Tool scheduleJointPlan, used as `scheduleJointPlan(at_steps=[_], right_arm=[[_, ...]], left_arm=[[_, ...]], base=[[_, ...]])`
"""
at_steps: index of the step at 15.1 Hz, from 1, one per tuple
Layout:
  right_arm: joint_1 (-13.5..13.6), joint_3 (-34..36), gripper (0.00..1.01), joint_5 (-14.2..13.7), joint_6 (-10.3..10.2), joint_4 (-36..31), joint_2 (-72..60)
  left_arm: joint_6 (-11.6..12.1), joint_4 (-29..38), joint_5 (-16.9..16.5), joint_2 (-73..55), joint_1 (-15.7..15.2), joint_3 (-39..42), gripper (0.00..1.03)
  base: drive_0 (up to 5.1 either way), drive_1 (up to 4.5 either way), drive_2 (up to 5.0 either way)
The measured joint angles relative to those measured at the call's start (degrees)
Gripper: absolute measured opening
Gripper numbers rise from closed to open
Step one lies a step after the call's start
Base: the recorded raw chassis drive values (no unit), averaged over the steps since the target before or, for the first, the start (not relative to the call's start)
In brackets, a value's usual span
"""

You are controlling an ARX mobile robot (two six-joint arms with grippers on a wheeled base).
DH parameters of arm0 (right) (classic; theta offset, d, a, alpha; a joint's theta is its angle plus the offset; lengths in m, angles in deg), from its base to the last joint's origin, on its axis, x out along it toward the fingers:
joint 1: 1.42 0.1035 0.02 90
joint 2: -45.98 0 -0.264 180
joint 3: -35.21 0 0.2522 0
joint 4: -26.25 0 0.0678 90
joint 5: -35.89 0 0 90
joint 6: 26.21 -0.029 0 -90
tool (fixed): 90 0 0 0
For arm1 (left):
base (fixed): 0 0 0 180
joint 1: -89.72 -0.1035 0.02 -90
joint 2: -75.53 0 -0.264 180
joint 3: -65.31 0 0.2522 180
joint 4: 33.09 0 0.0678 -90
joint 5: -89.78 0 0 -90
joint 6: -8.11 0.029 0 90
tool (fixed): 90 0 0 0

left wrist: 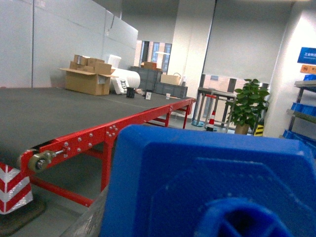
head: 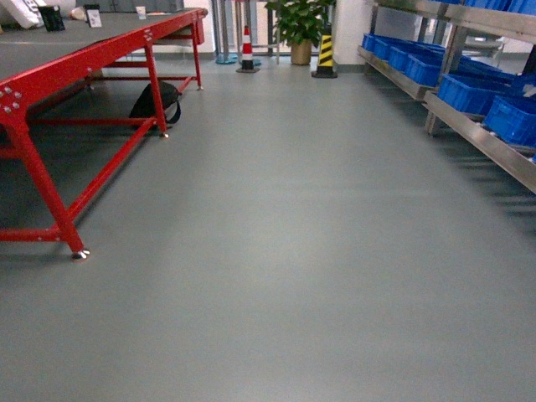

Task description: Sort blue parts and orange caps into right shelf containers

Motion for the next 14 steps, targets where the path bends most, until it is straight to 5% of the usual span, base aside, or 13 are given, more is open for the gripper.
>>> scheduleJointPlan(at_steps=[14], right_arm=[[0.00, 0.00, 0.43, 0.02, 0.00, 0.02, -0.02]], left_arm=[[0.00, -0.04, 0.00, -0.07, 0.00, 0.00, 0.46]], base=[[0.0, 4.16, -4.2]])
